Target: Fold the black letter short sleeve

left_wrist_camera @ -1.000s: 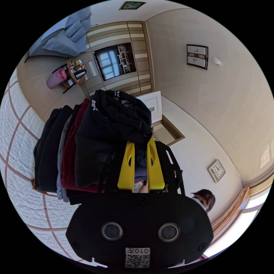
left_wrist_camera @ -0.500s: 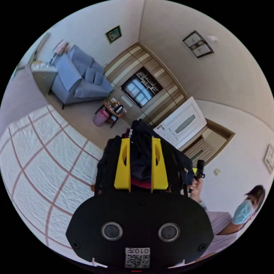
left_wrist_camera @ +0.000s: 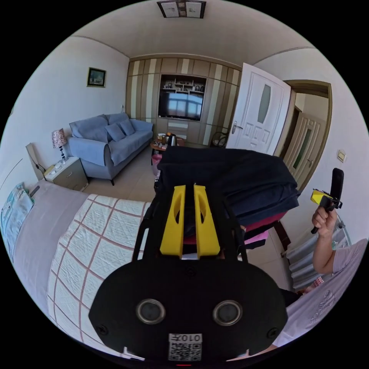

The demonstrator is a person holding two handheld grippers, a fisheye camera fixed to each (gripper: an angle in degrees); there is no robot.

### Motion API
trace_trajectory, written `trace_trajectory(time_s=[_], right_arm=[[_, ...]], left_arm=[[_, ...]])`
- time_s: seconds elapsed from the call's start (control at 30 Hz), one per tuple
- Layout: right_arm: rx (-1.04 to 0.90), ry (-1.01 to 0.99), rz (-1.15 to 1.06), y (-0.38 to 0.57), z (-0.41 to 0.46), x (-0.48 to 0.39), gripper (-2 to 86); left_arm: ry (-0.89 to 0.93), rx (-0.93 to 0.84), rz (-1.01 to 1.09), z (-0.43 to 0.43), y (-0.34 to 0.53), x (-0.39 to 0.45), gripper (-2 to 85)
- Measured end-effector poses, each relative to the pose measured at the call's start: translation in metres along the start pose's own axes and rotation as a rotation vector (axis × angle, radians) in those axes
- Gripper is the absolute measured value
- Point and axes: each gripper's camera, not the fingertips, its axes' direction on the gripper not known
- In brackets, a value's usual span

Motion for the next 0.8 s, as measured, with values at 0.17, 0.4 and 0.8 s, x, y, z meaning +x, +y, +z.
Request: trace_trajectory(time_s=[0.17, 0.4, 0.8], right_arm=[[0.146, 0.100, -0.097, 0.030, -0.032, -0.044, 2.4], [0.243, 0.135, -0.243, 0.099, -0.049, -0.118, 2.7], [0.224, -0.424, -0.489, 0.171, 0.028, -0.271, 6.8]], left_arm=[[0.003, 0.274, 0.082, -0.134, 0.027, 0.051, 4.5], [-0.279, 0.224, 0.155, -0.286, 0.176, 0.156, 3.5], [-1.224, -0.357, -0.471, -0.472, 0.516, 0.294, 9.0]])
